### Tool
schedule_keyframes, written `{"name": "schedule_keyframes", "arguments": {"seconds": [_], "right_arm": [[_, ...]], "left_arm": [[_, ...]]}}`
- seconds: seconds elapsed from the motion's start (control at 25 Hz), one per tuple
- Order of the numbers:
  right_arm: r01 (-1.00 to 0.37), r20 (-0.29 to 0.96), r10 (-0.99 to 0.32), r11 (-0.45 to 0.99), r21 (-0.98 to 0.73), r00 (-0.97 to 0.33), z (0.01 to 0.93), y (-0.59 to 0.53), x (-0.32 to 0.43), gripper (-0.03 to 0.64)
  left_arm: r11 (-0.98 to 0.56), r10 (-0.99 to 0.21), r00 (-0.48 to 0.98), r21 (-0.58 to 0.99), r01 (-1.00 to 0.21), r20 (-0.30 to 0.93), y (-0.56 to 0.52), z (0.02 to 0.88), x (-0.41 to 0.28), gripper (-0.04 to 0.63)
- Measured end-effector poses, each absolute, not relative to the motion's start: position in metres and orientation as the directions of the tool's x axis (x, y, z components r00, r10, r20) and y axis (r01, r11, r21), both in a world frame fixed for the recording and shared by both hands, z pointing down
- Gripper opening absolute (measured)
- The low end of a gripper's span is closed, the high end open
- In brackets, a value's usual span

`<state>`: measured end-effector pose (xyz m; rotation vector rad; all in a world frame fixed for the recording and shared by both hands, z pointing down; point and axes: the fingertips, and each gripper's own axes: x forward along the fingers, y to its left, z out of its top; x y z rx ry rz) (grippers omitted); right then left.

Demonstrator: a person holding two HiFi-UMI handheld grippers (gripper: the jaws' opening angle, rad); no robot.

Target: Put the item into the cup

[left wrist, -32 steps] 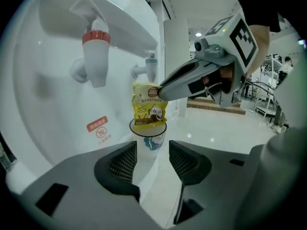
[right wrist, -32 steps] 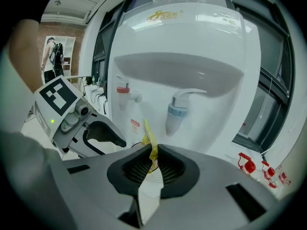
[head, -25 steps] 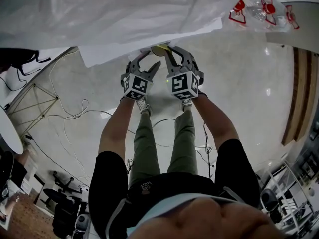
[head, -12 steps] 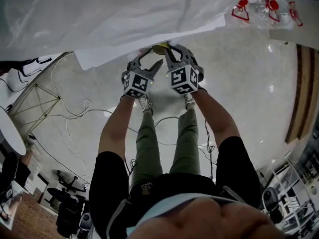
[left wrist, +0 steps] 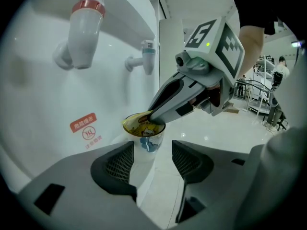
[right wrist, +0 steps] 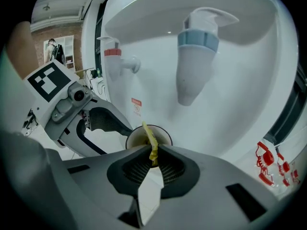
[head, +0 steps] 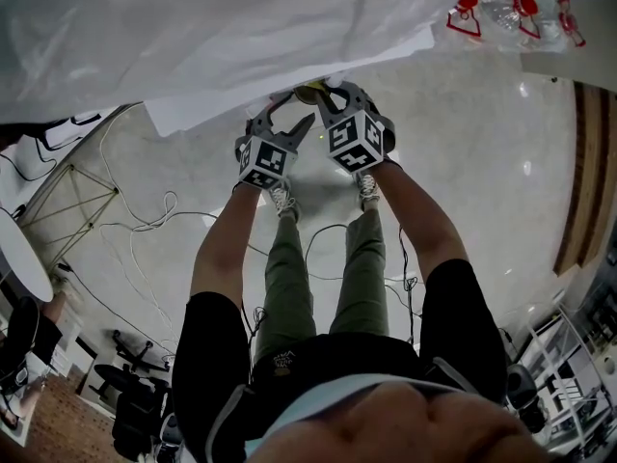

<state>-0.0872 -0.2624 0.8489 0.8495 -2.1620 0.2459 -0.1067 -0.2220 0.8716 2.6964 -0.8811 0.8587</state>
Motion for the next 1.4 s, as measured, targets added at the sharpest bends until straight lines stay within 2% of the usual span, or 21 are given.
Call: {"name": "schedule_keyframes", "arguments": {"seconds": [0.76,1.28,1.36,1.4], "right_arm": [[-0.776,0.592,-0.619,0.631,-0.017,-0.516,0.802,-0.243,-0.07,0.061],[-0.842,0.569,-0.669,0.534,-0.081,-0.479,0.727,-0.205,-0.048,0.061],[-0.849,0.555,-0.684,0.521,-0.082,-0.473,0.708,-0.199,-0.046,0.06],[-0.853,0.547,-0.692,0.515,-0.086,-0.472,0.698,-0.196,-0.046,0.06]], "left_arm": [[-0.791,-0.51,0.652,-0.008,-0.612,0.561,-0.2,0.851,-0.116,0.256],[-0.743,-0.583,0.659,0.018,-0.669,0.475,-0.161,0.754,-0.123,0.253],[-0.734,-0.598,0.657,0.017,-0.679,0.46,-0.155,0.733,-0.125,0.231],[-0.729,-0.607,0.655,0.012,-0.684,0.45,-0.153,0.721,-0.126,0.192]]}}
